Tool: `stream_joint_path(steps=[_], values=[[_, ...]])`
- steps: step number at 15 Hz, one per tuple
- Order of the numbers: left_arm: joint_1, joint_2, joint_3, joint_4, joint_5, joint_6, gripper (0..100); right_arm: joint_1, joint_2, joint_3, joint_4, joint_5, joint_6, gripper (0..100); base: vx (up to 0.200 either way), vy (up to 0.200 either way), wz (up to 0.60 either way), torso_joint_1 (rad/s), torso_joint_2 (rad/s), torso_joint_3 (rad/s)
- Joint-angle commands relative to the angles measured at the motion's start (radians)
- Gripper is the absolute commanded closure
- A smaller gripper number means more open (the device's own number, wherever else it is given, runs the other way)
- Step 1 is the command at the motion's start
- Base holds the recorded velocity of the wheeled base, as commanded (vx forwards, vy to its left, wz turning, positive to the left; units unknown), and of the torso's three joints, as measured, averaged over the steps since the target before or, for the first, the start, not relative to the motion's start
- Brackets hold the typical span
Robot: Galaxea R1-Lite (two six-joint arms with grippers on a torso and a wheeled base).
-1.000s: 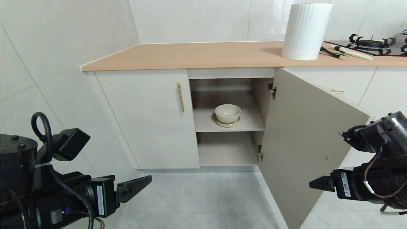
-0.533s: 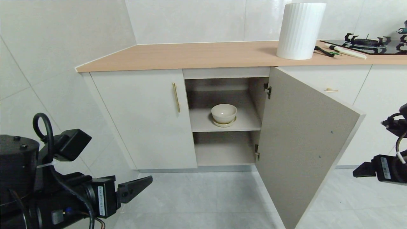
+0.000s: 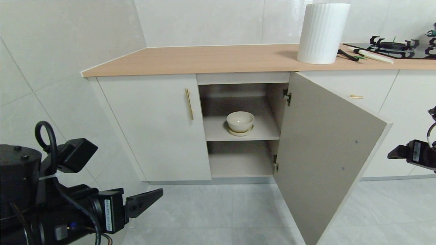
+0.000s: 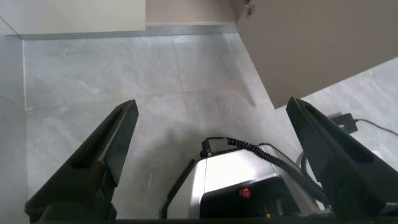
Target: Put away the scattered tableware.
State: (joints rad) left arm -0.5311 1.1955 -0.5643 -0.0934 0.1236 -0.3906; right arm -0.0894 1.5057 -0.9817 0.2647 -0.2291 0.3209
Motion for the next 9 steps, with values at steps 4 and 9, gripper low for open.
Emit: stream_joint_path(steps=[4, 9], values=[[0.0, 0.007, 0.0, 0.0, 0.001, -0.001, 0, 0.069, 0.042, 0.031, -0.074, 0.005, 0.07, 0, 0.0, 0.0, 0.0, 0.0, 0.0, 0.0], [0.0, 0.004, -0.002, 0.0, 0.001, -0.001, 0, 0.152, 0.05, 0.097, -0.185, 0.005, 0.107, 0, 0.0, 0.0, 0.0, 0.0, 0.0, 0.0]])
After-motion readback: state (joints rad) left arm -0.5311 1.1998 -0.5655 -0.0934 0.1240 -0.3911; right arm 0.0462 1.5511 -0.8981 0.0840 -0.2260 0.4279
